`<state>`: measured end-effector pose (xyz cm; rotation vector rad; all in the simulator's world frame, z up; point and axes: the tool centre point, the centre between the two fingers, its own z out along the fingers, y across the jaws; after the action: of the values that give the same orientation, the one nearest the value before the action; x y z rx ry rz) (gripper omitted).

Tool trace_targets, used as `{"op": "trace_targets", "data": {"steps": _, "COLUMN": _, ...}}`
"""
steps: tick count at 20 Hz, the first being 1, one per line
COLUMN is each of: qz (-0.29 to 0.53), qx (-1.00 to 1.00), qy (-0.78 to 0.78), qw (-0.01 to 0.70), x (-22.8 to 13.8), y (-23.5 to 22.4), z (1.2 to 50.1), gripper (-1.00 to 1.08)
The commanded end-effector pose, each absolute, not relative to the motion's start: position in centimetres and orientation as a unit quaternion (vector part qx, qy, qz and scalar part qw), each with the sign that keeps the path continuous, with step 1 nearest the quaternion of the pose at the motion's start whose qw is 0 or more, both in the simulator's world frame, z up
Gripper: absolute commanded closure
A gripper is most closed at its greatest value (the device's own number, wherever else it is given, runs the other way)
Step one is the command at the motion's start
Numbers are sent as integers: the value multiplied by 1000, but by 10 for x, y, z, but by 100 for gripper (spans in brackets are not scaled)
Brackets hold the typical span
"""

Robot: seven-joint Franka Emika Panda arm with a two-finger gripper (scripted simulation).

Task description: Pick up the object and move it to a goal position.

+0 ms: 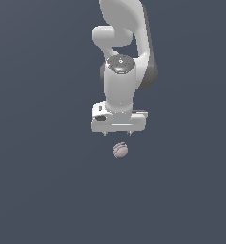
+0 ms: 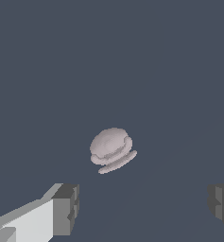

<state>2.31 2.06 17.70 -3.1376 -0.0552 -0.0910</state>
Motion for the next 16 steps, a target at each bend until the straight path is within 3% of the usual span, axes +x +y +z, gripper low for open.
{"op": "trace_targets", "data": {"steps": 1, "qz": -29, "qx": -999, "qy": -18, "qw": 1, "x": 23, "y": 21, "z": 177, "gripper": -92}}
{"op": "trace_targets", "data": {"steps": 16, "qz": -28, "qx": -999, "qy": -5, "qw": 18, "x": 20, "y": 38, "z": 176, "gripper": -92}}
